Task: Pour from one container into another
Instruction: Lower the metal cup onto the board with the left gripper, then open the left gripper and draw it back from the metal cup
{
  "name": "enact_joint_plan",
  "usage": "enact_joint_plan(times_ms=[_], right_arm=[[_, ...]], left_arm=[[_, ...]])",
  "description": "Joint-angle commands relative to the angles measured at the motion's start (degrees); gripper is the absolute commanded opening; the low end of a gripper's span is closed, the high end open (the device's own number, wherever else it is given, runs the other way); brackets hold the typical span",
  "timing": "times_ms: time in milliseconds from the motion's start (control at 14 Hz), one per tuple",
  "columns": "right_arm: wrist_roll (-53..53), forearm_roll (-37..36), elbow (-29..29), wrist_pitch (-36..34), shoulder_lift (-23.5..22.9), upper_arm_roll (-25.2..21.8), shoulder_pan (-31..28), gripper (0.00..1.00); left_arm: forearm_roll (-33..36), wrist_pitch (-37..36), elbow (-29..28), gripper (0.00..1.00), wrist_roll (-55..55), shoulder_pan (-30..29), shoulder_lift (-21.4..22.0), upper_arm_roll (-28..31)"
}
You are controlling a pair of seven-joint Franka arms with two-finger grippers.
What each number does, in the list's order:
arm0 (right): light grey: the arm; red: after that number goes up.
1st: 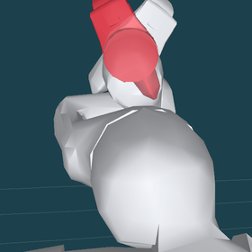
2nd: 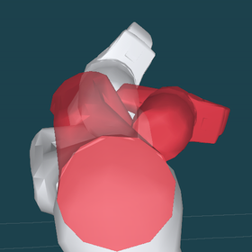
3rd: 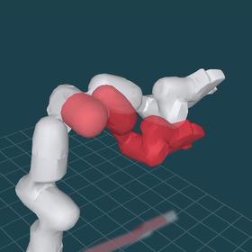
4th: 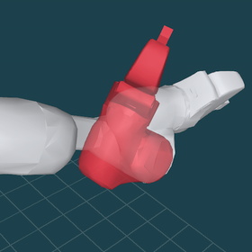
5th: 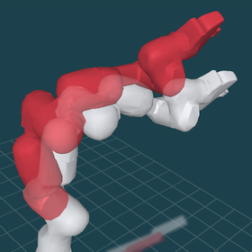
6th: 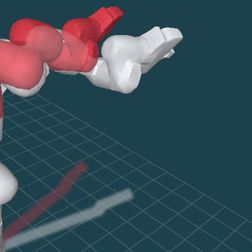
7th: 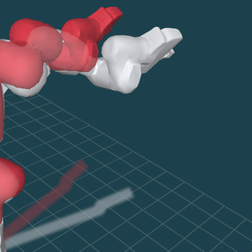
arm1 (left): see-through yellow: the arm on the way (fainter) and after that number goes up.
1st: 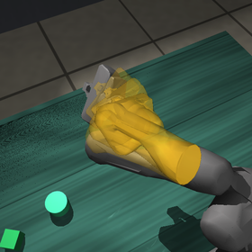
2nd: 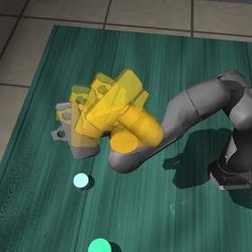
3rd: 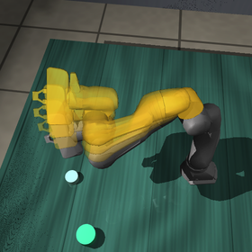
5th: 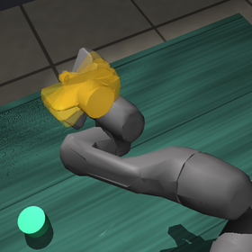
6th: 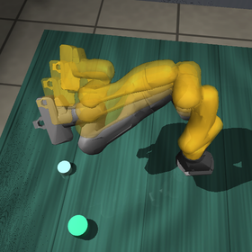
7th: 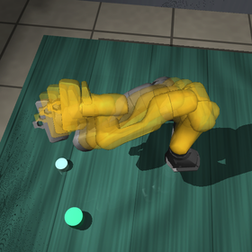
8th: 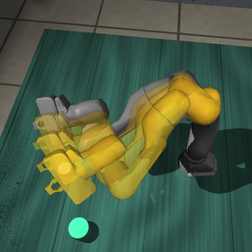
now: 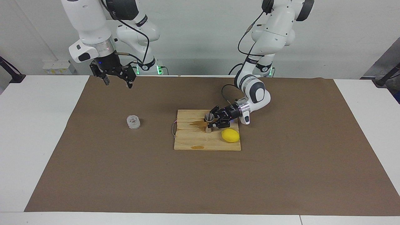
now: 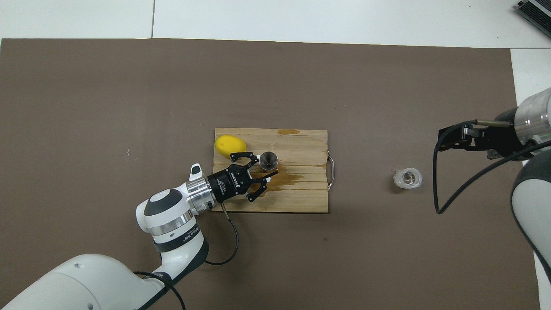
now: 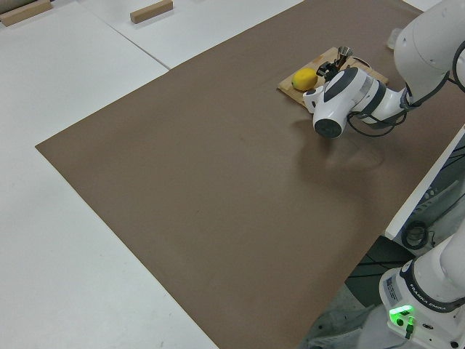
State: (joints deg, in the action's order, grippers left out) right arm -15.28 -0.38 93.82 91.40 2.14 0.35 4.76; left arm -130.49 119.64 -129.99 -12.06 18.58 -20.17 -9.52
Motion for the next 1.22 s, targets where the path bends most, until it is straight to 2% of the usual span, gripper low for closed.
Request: enact_joint_plan(times_ms=[0, 143, 287, 860, 1146], right_arm=[[1.7, 1.2, -0.7, -1.0, -0.3, 0.4, -1.1, 1.0], [1.7, 1.2, -0.6, -1.2, -0.2, 0.4, -1.1, 1.0], [1.8, 1.2, -0.6, -1.2, -0.2, 0.4, -1.1, 1.0], [1.8, 1.2, 0.8, -0.5, 0.4, 0.4, -0.6, 1.0], [6.3, 1.2, 1.2, -0.3, 0.5, 0.4, -0.6, 1.0]], left_arm=[[-1.2, -0.2, -0.3, 0.76, 0.7, 0.5, 0.5, 0.7], [-1.1, 0.0, -0.3, 0.92, 0.2, 0.3, 0.9, 0.7], [-1.0, 1.5, -0.3, 1.0, 0.0, 0.3, 1.6, 0.7], [-0.1, 4.3, -1.1, 1.0, -1.0, -0.6, 5.0, 1.1], [2.5, 7.6, -2.4, 1.0, -1.3, -1.4, 7.5, 1.1]])
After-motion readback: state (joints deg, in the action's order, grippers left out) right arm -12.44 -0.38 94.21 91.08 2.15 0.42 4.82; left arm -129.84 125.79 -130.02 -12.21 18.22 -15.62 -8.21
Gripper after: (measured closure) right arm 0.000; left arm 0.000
